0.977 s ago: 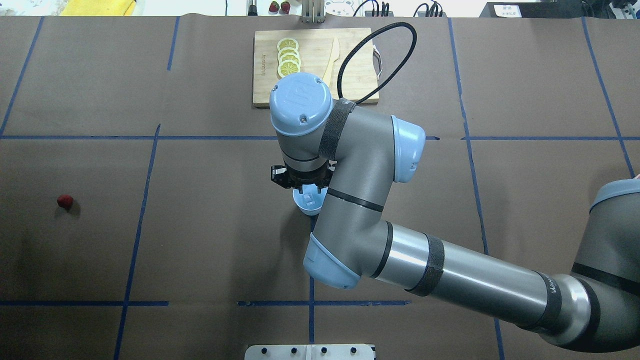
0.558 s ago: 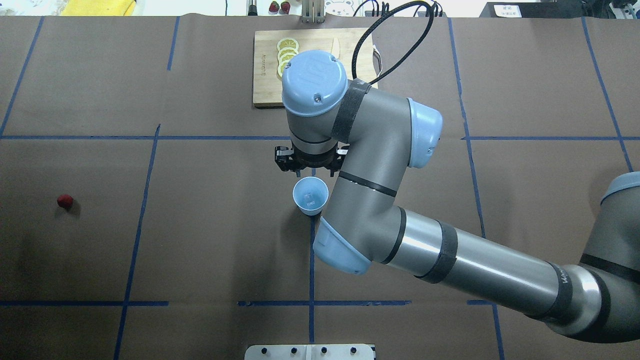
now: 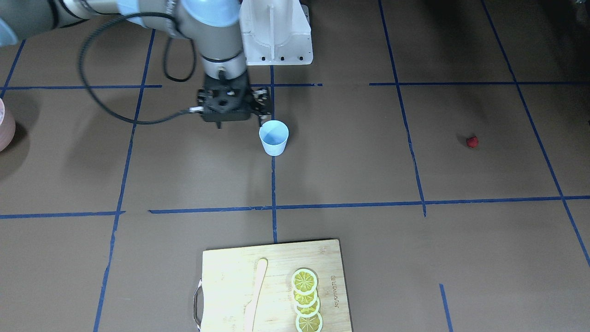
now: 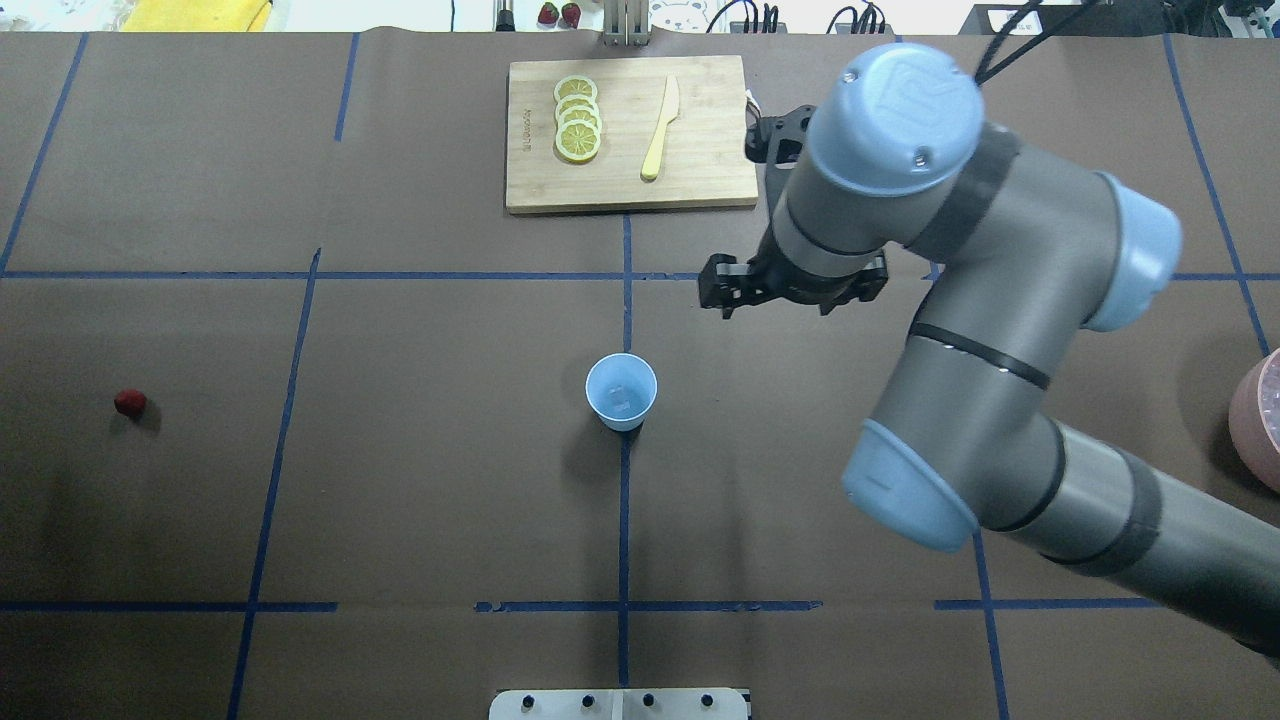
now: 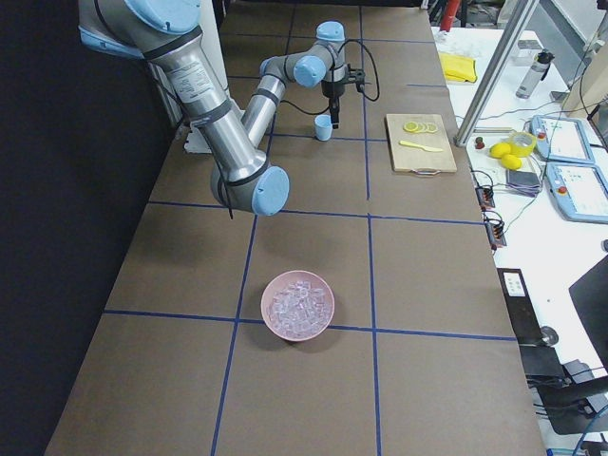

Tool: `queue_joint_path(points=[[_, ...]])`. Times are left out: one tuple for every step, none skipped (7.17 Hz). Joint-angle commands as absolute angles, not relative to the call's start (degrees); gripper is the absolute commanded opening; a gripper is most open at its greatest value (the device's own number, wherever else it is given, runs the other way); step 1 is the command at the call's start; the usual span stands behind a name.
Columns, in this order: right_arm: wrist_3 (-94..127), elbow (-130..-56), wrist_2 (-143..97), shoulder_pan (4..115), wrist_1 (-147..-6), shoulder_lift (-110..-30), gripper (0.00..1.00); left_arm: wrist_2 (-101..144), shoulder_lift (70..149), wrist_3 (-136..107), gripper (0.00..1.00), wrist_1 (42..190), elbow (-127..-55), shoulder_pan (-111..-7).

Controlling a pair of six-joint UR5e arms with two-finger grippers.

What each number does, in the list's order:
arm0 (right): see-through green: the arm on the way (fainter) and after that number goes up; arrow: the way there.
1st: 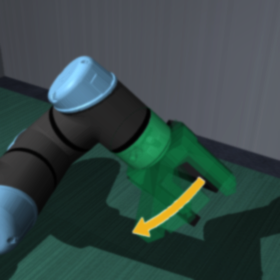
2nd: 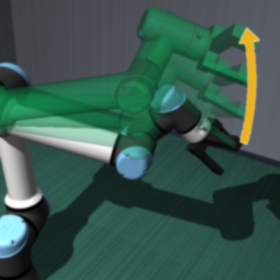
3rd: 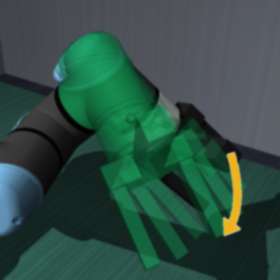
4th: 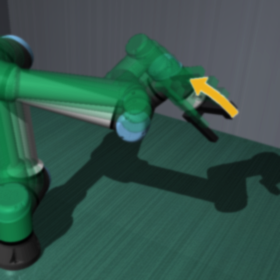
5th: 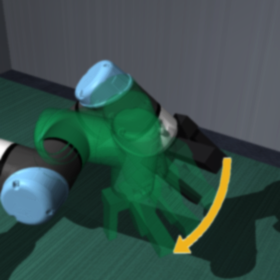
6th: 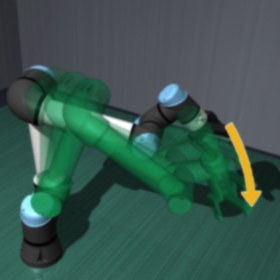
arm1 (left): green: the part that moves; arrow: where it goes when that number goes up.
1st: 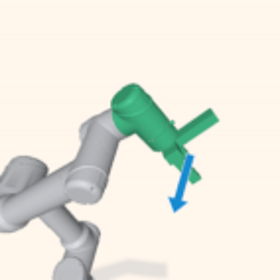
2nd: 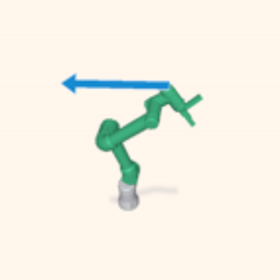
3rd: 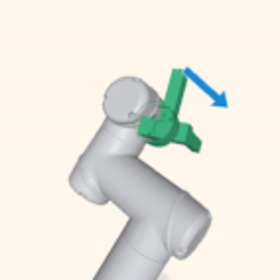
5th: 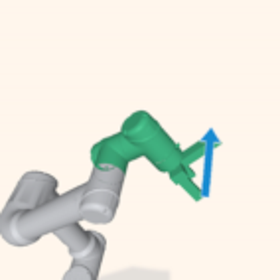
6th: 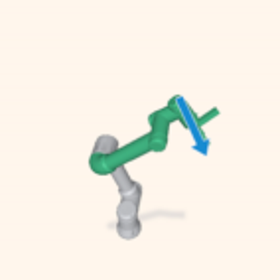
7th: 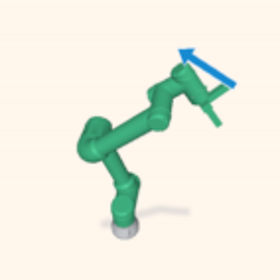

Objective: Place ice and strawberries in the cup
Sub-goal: 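Withdraw the right gripper back toward the pink ice bowl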

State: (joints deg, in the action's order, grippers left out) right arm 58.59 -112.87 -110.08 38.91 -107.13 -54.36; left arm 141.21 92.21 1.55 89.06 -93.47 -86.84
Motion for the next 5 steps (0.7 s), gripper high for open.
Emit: queue_joint_path(points=[[49.6, -119.9, -115.3, 46.6, -112.6, -60.5, 1.0, 141.3, 92.2, 0.4, 1.0, 89.0, -94.5, -86.8], [41.9, -124.8, -116.1, 49.0, -112.0, -68.6, 1.0, 141.3, 92.1, 0.4, 1.0, 88.9, -94.8, -86.8], [34.7, -126.5, -117.8, 52.4, -111.9, -73.0, 1.0, 141.3, 92.0, 0.4, 1.0, 88.9, -94.9, -86.8], [27.9, -126.6, -121.9, 56.0, -111.1, -77.0, 1.0, 141.3, 91.9, 0.4, 1.0, 88.9, -94.9, -86.8], [22.6, -126.6, -126.9, 60.7, -107.4, -81.8, 1.0, 141.3, 91.8, 0.4, 1.0, 89.0, -94.9, -86.8]])
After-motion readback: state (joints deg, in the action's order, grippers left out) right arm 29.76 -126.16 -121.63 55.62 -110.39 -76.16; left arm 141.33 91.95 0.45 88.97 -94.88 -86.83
